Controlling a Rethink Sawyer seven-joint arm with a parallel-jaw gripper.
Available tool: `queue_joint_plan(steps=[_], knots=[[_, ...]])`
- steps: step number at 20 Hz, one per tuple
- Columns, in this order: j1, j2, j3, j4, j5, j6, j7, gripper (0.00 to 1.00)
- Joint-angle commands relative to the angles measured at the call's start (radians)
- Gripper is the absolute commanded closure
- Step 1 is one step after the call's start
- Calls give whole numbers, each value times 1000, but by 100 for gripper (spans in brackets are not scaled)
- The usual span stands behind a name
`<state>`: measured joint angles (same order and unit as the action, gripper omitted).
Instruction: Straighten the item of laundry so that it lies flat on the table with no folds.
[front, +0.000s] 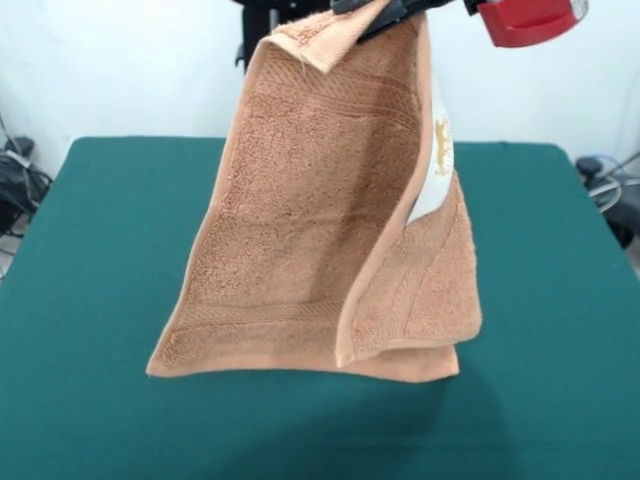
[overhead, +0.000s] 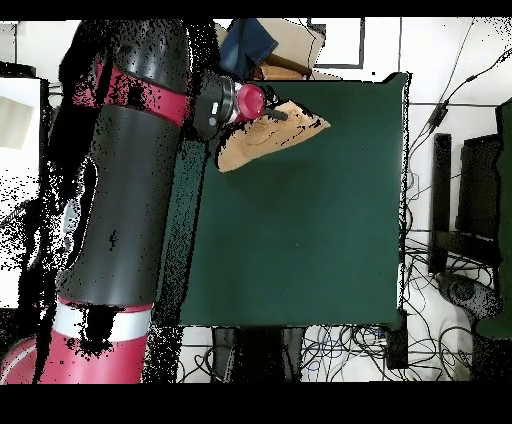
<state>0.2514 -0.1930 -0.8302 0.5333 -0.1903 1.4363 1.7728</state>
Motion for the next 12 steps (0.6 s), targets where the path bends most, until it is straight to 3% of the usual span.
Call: queue_joint_plan(steps=[1,12], knots=[[3,2,40,45,51,66,347,100],[-9,32,52,19,67,60,353,100]])
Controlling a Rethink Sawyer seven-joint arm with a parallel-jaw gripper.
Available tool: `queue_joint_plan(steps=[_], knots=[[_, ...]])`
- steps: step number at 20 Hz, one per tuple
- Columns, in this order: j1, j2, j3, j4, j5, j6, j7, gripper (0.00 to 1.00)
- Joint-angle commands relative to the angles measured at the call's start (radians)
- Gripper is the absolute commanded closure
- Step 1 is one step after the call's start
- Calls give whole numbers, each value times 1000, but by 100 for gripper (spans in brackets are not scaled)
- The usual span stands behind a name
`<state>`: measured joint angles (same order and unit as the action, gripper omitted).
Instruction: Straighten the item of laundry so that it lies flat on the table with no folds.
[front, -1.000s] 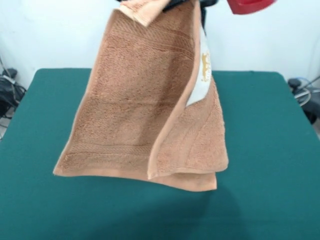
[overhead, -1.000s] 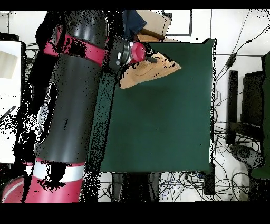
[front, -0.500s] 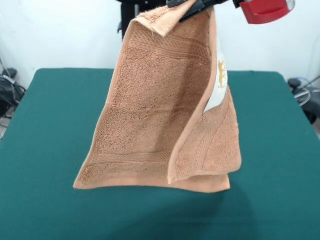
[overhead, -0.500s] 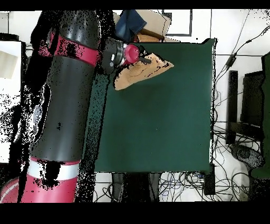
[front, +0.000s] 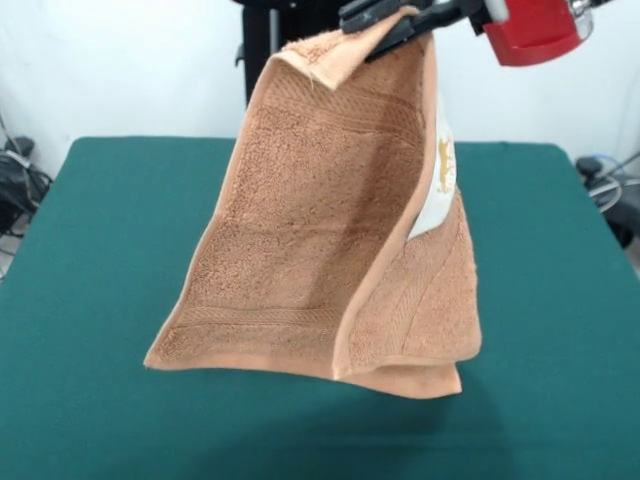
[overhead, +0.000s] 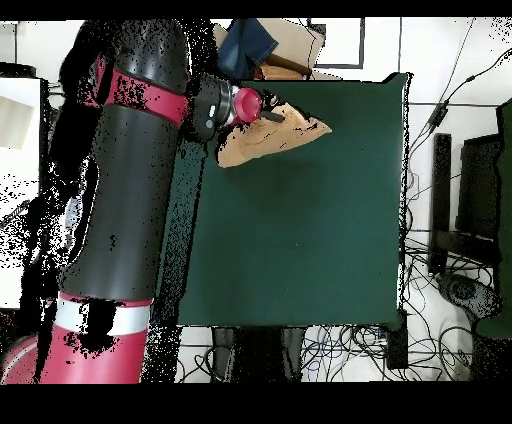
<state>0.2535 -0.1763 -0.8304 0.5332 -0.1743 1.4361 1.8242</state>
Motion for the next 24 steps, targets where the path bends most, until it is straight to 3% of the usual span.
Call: queue_joint_plan(steps=[1,5,24], knots=[[-15,21,50,8,54,64,298,100],[-16,27,50,7,61,59,300,100],[1,-28,138,290,72,-215,331,100]])
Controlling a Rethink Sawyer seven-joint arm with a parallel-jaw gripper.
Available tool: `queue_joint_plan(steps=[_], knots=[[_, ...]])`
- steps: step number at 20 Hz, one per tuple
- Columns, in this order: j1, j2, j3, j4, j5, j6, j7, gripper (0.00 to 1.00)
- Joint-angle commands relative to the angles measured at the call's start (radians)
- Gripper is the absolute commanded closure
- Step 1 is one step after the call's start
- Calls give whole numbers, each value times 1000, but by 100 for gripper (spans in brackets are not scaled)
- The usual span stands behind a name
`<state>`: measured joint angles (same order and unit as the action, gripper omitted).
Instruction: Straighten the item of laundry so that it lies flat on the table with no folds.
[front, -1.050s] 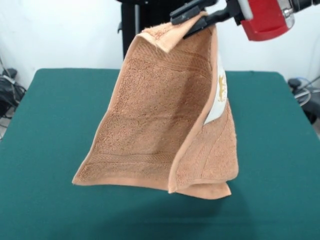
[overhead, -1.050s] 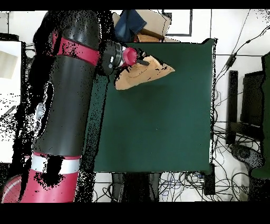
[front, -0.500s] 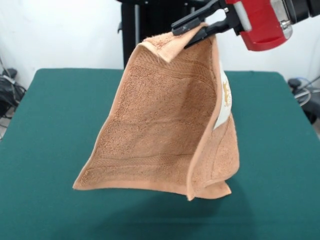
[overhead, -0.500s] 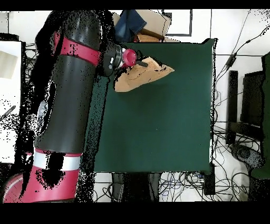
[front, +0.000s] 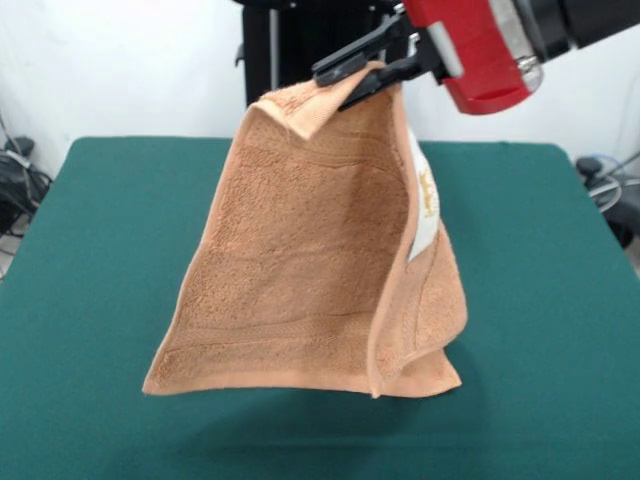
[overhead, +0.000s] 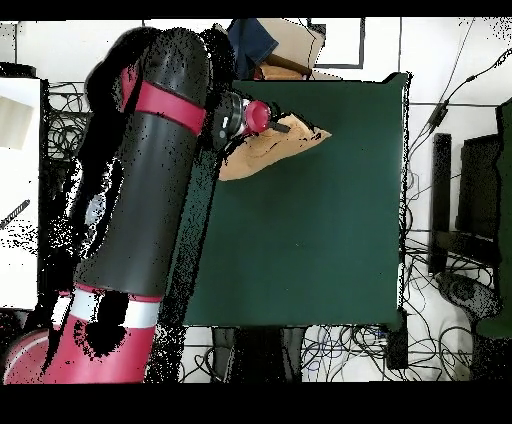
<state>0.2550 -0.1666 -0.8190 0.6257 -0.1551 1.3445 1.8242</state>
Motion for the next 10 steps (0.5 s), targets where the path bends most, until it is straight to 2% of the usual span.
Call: queue_joint_plan(steps=[1,10], knots=[[-1,-39,127,207,54,-133,331,100],[2,-29,117,230,72,-179,327,100]])
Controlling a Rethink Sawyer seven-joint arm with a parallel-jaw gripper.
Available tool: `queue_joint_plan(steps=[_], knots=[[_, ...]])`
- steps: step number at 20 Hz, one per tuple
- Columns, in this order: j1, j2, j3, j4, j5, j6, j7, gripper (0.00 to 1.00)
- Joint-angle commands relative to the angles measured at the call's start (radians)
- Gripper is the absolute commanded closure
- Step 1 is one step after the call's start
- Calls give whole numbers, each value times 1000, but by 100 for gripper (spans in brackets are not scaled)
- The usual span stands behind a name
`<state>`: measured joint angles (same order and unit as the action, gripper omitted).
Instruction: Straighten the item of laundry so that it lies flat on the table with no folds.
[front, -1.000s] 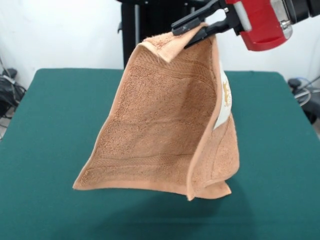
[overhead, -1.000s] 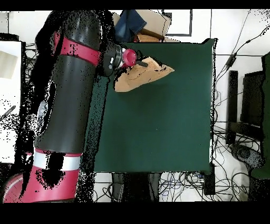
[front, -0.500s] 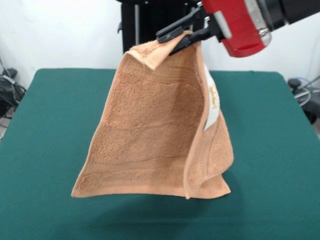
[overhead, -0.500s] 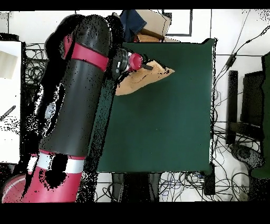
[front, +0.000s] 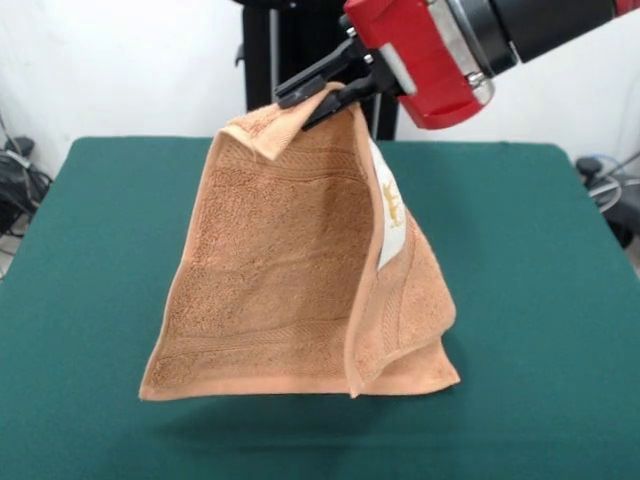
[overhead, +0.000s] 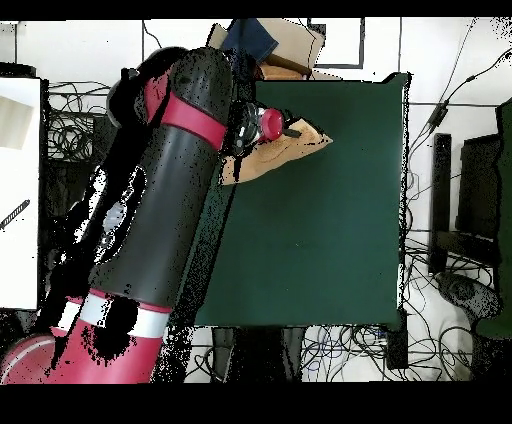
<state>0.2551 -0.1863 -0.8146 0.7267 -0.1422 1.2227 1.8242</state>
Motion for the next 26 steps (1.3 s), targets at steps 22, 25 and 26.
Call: queue_joint_plan(steps=[22,25,26], knots=[[26,-91,89,275,46,-126,293,100],[30,-90,90,287,46,-138,299,100],[33,-90,91,296,46,-148,307,100]])
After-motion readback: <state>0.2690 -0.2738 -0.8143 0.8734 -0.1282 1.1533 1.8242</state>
